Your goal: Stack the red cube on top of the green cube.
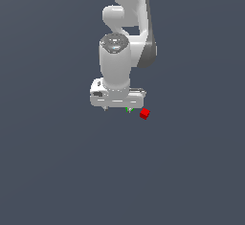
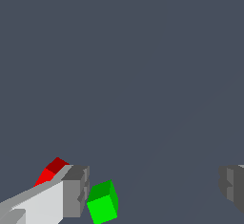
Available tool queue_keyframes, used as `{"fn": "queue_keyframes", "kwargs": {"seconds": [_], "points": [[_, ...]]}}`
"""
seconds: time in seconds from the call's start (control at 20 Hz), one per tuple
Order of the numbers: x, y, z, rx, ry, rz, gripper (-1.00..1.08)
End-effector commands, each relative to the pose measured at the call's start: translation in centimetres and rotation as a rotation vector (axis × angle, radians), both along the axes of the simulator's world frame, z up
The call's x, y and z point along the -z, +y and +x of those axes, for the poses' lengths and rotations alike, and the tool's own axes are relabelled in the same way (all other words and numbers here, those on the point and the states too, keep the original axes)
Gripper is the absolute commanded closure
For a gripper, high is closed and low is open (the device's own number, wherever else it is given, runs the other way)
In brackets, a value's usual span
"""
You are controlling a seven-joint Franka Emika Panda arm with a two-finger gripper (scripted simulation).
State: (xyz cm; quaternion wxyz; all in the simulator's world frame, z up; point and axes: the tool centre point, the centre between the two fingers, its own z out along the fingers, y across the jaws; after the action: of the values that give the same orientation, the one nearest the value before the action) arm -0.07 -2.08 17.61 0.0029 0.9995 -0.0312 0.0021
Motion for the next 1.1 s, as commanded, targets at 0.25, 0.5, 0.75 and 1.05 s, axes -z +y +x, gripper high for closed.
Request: {"fn": "queue_keyframes", "kwargs": {"seconds": [0.25,0.5,0.75,1.05], "points": [[0.2,0.3,-0.3,0.013,0.000,0.000,-0.92],[1.0,1.1,-1.1,0.050,0.000,0.001,-0.92],[2.2,2.5,-2.4,0.111,0.000,0.001,-0.92],[4.1,5.0,-4.3,0.212,0.001,0.003,-0.92]]}}
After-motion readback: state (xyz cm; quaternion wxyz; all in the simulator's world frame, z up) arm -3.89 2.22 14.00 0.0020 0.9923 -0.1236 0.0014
